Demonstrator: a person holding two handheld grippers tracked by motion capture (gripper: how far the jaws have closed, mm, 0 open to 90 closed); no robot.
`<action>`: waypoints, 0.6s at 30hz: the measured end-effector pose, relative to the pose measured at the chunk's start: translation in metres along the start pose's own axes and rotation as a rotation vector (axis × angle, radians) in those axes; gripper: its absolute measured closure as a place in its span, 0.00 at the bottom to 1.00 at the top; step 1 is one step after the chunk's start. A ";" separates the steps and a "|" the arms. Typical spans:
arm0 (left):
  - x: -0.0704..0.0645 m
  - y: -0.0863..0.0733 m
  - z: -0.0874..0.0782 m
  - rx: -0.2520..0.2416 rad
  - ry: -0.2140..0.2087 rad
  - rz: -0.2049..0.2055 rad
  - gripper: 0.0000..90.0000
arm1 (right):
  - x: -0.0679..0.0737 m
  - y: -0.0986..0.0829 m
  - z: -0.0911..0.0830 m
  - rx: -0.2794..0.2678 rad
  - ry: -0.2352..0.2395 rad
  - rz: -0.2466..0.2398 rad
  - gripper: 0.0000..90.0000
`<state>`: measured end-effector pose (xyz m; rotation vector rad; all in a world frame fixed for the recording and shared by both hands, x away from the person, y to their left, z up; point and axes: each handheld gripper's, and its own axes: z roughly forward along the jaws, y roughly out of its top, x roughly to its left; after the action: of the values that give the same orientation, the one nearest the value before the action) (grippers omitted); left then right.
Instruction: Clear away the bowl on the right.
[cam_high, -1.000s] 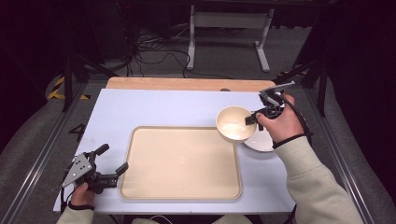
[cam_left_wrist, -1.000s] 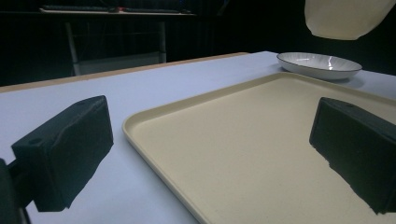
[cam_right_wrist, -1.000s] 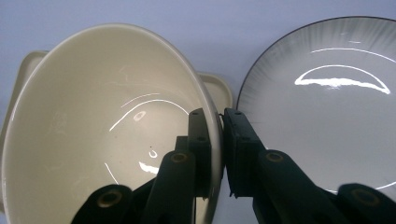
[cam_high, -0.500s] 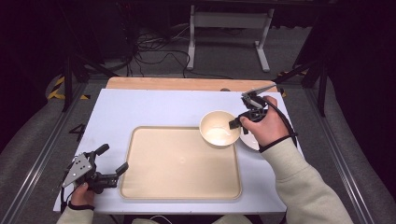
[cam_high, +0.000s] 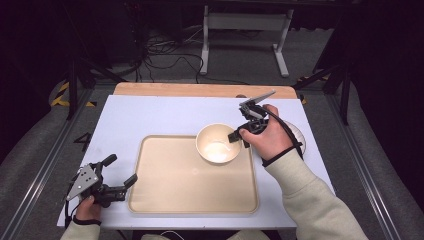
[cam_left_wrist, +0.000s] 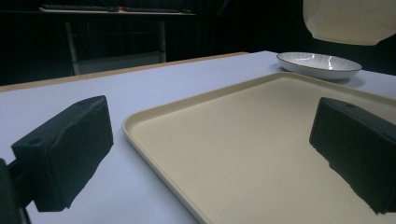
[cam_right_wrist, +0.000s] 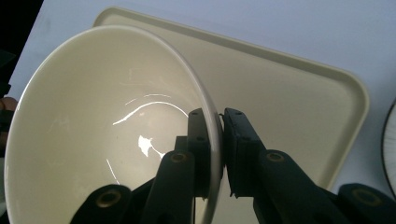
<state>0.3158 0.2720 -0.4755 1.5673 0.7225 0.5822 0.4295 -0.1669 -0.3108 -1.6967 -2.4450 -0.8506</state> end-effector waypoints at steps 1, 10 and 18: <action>0.000 0.000 0.000 0.000 0.000 0.001 0.00 | 0.002 0.000 0.001 0.002 0.004 -0.004 0.91; 0.000 0.000 0.000 0.002 -0.001 0.001 0.00 | 0.017 0.003 0.011 0.010 0.039 -0.021 0.90; 0.000 0.000 0.000 0.002 -0.001 0.000 0.00 | 0.026 0.004 0.024 0.026 0.057 -0.037 0.90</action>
<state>0.3161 0.2719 -0.4755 1.5694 0.7221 0.5806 0.4287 -0.1325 -0.3206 -1.6015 -2.4461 -0.8548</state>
